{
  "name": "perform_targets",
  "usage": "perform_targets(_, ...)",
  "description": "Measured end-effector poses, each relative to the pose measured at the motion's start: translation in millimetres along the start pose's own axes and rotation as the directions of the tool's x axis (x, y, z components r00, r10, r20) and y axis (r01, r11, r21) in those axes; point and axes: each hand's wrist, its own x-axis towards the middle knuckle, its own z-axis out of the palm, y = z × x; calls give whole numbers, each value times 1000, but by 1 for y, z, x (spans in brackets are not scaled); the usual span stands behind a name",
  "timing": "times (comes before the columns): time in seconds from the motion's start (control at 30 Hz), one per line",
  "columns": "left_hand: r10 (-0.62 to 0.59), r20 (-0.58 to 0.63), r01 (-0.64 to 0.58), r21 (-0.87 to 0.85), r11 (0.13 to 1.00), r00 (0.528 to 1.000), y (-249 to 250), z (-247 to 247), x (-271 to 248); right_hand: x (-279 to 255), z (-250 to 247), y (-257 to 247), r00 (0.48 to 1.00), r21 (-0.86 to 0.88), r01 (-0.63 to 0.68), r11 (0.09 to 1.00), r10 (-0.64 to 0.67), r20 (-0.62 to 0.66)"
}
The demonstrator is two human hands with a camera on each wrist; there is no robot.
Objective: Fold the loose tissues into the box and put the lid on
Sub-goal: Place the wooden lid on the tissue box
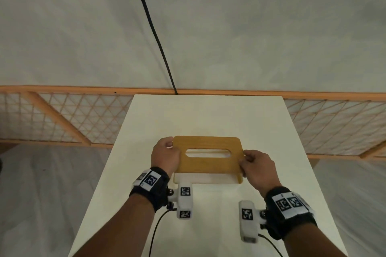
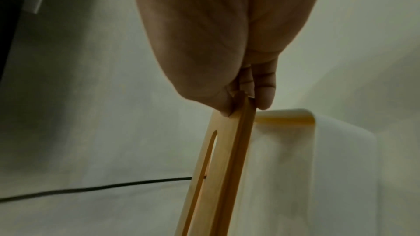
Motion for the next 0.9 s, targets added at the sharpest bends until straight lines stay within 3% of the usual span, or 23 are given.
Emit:
perform_targets(0.23, 57, 49, -65, 185, 981, 997, -21, 8, -7, -3, 16, 10, 999, -185, 23, 983, -17, 32)
perform_targets(0.9, 60, 144, -116, 428, 896, 988, -45, 15, 6, 7, 31, 21, 999, -325, -12, 946, 26, 39)
